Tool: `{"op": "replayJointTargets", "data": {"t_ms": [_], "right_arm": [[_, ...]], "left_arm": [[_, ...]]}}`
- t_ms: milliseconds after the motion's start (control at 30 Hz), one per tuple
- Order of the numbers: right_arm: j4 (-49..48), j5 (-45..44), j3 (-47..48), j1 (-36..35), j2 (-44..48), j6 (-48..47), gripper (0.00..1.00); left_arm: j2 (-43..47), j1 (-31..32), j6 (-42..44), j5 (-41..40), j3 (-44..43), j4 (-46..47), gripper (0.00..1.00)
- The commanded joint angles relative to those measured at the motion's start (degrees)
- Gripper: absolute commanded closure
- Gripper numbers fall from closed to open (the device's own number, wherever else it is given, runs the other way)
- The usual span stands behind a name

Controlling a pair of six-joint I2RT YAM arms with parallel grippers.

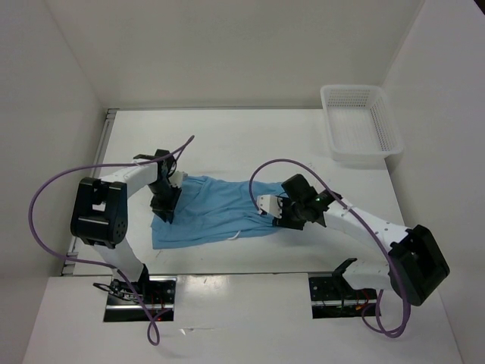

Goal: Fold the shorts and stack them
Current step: Fold the shorts

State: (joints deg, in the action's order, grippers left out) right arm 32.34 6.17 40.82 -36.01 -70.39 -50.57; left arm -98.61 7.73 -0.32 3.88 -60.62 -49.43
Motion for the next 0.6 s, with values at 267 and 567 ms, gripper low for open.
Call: {"op": "replayJointTargets", "data": {"t_ms": [267, 567], "right_arm": [[-4.0, -0.2, 1.7, 0.1, -1.6, 0.6, 0.77], [-4.0, -0.7, 4.0, 0.1, -1.1, 1.8, 0.93]], "left_arm": [[-1.3, 0.3, 0.3, 4.6, 0.9, -1.2, 0.98], [6.2, 0.3, 0.3, -1.5, -5.1, -1.8, 1.0]]}}
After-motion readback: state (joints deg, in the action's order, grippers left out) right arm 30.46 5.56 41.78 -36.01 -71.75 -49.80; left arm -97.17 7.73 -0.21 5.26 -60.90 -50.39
